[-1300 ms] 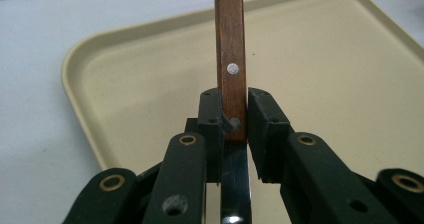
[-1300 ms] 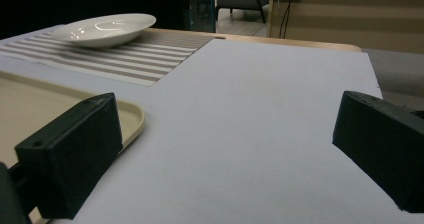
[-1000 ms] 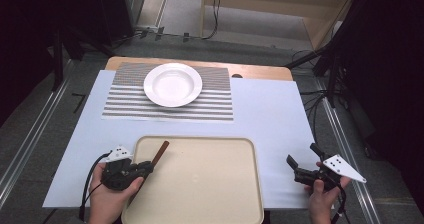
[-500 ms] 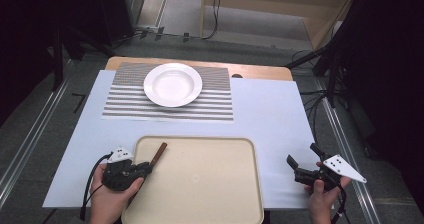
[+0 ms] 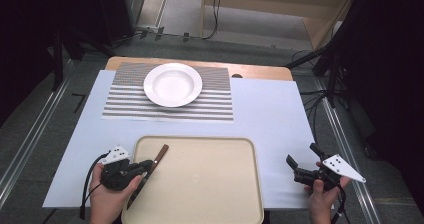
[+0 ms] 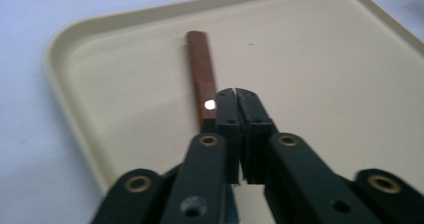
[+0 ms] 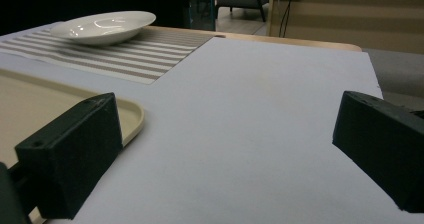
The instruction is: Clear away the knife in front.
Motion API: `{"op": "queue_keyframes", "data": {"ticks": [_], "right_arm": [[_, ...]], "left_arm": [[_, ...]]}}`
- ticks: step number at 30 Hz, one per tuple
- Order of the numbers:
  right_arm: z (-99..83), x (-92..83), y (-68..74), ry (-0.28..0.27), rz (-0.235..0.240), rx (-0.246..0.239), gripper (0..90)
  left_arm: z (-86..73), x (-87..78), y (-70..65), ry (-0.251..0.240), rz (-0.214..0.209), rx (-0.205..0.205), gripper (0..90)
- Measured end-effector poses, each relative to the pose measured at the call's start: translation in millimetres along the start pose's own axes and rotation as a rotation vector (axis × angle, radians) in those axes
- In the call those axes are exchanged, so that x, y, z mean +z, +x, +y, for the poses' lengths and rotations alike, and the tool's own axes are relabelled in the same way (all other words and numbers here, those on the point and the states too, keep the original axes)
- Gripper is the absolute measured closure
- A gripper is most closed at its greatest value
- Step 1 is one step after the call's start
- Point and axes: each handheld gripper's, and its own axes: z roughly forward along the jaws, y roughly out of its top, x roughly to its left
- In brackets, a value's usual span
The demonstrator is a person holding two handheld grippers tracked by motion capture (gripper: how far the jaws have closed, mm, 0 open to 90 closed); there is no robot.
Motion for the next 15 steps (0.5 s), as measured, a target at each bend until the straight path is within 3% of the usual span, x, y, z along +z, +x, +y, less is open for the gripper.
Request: {"op": "queue_keyframes", "data": {"ticks": [2,6,8,15], "right_arm": [[0.0,0.1,0.2,0.001,-0.001,-0.002,0.0],[0.0,0.2,0.3,0.001,-0.002,-0.001,0.0],[0.0,0.1,0.2,0.001,-0.002,-0.002,0.0],[0.0,0.1,0.2,0.001,-0.002,-0.002,0.0]], "left_arm": [[2.4,5.6,-6.1,0.020,-0.015,0.040,89.1],[4.0,16.5,-12.3,0.078,0.017,0.097,89.3],[3.6,18.4,-11.0,0.097,0.040,0.103,89.3],[2.9,14.0,0.1,0.103,0.060,0.079,89.4]]}}
